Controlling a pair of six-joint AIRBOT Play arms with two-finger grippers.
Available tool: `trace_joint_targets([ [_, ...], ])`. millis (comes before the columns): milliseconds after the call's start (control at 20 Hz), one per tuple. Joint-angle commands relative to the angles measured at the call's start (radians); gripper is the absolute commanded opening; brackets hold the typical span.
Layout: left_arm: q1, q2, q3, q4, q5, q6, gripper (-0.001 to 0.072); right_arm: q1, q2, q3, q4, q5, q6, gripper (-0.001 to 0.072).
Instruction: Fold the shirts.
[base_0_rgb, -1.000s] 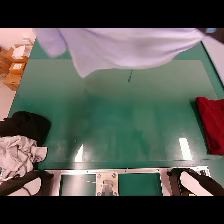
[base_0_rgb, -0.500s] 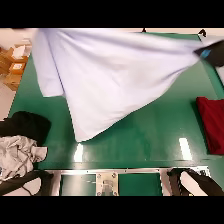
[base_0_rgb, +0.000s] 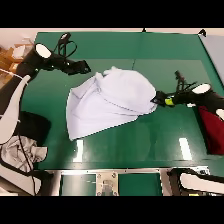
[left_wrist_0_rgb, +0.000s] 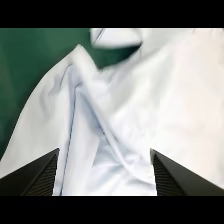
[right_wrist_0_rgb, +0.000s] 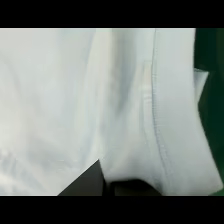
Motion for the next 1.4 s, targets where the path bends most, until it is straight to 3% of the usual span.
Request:
trace_joint_targets([
  [0, 0.086, -0.008, 0.056, 0.005, -0.262, -0.140, 0.0642, -0.007, -0.092, 0.032, -0.008, -0.027, -0.011, 0.0025],
  [100, 0.159, 0.031, 0.056, 0.027, -0.452, -0.207, 0.0642, -0.032, -0.092, 0.076, -0.009, -0.004, -0.021, 0.0025],
  [250, 0.197, 0.116, -0.040, 0.209, -0.645, -0.286, 0.0642, -0.072, -0.092, 0.127, -0.008, 0.032, -0.020, 0.0034],
  [300, 0.196, 0.169, -0.113, 0.259, -0.647, -0.291, 0.0642, -0.084, -0.092, 0.136, -0.008, 0.050, -0.021, 0.0127],
  [400, 0.194, 0.296, -0.301, 0.278, -0.604, -0.292, 0.0642, -0.105, -0.092, 0.142, -0.009, 0.097, -0.028, 0.0315],
  [650, 0.194, 0.590, -0.783, 0.216, -0.532, -0.333, 0.0642, -0.237, -0.082, 0.161, -0.008, 0.260, -0.043, 0.0336],
  [800, 0.194, 0.674, -0.995, 0.101, -0.399, -0.311, 0.0640, -0.336, -0.072, 0.169, -0.008, 0.384, -0.042, 0.0340],
  [900, 0.194, 0.678, -1.095, 0.001, -0.306, -0.270, 0.0607, -0.352, -0.074, 0.135, -0.008, 0.379, -0.047, 0.0506],
  [950, 0.194, 0.678, -1.136, -0.058, -0.255, -0.230, 0.0524, -0.340, -0.074, 0.108, -0.002, 0.352, -0.054, 0.0506],
  [1050, 0.194, 0.678, -1.186, -0.140, -0.182, -0.191, 0.0519, -0.293, -0.077, 0.058, 0.011, 0.251, -0.054, 0.0505],
  [1350, 0.194, 0.678, -1.214, -0.136, -0.140, -0.182, 0.0519, -0.149, -0.158, 0.058, 0.021, 0.119, -0.050, 0.0484],
])
